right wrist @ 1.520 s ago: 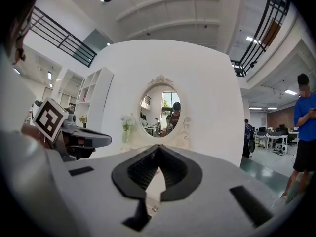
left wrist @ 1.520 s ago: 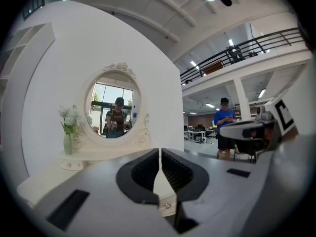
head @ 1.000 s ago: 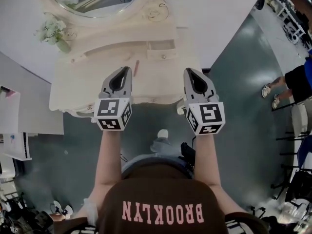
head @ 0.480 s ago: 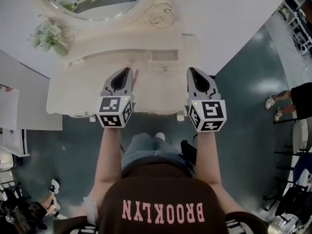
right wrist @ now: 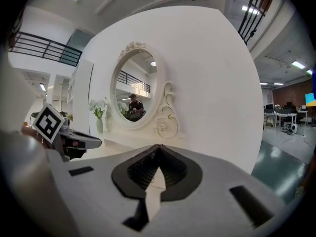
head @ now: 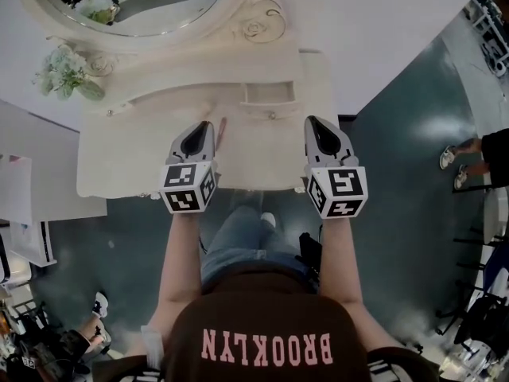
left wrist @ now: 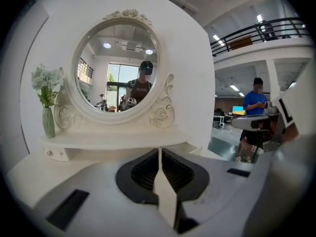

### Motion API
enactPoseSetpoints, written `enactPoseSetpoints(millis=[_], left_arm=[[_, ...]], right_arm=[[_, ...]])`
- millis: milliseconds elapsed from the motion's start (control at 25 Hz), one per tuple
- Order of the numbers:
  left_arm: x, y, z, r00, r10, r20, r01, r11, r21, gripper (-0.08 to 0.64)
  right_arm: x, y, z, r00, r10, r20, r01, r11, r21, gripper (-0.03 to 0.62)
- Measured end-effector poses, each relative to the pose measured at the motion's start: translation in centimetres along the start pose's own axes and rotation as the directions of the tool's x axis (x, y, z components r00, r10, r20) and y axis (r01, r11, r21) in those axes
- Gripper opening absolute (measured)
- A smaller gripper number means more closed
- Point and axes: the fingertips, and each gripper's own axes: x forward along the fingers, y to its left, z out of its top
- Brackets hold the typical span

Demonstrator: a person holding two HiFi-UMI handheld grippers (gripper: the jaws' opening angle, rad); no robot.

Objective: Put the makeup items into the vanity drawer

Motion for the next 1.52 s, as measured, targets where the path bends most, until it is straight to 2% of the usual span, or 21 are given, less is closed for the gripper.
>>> enactPoseSetpoints(millis=[200, 400, 480, 560, 840, 1120, 1240, 1360, 1400, 1520], left_arm=[[1.7, 0.3, -2.3, 0.996, -0.005, -0.092, 0.003, 1.0, -0.022, 0.017], [3.5, 0.8, -5.2, 0.984, -0.051, -0.172, 0.039, 0.997, -0.068, 0.025], [4.3, 0.6, -6.5, 0.974, -0.073, -0.215, 0.057, 0.995, -0.081, 0.124], [4.8, 0.4, -7.9, 0.961, -0.086, -0.262, 0.064, 0.994, -0.091, 0.149], [5.9, 1.2, -12.0, 0.922, -0.079, -0.378, 0.043, 0.994, -0.102, 0.147], [6.1, 1.3, -14.4, 0.898, -0.085, -0.431, 0.049, 0.994, -0.095, 0.126], [6.0, 1.3, -15.1, 0.892, -0.074, -0.447, 0.044, 0.996, -0.079, 0.116], [6.0, 1.4, -15.3, 0.89, -0.051, -0.454, 0.028, 0.998, -0.057, 0.069], [6.0, 1.5, -15.3, 0.89, -0.044, -0.453, 0.02, 0.998, -0.057, 0.04], [5.6, 1.7, -15.0, 0.896, -0.035, -0.443, 0.0, 0.997, -0.079, 0.038]], right_arm=[[1.0, -0.7, -2.0, 0.999, -0.005, -0.043, 0.007, 0.999, 0.033, -0.005], [2.4, -1.0, -4.0, 0.996, -0.012, -0.093, 0.016, 0.999, 0.044, -0.005], [2.7, -1.4, -4.7, 0.994, -0.019, -0.109, 0.025, 0.998, 0.051, -0.005], [2.9, -1.8, -5.4, 0.992, -0.027, -0.127, 0.034, 0.998, 0.06, -0.005], [4.1, -1.4, -7.8, 0.982, -0.015, -0.189, 0.028, 0.998, 0.063, -0.005], [4.4, -0.8, -9.3, 0.975, -0.001, -0.221, 0.013, 0.999, 0.052, -0.005], [4.2, -0.9, -9.4, 0.975, -0.003, -0.224, 0.013, 0.999, 0.046, -0.005], [4.1, -1.0, -9.3, 0.975, -0.006, -0.221, 0.016, 0.999, 0.044, -0.005], [4.0, -1.1, -9.1, 0.976, -0.006, -0.217, 0.015, 0.999, 0.04, -0.005], [3.7, -1.1, -8.3, 0.98, -0.006, -0.2, 0.012, 1.0, 0.028, -0.005]])
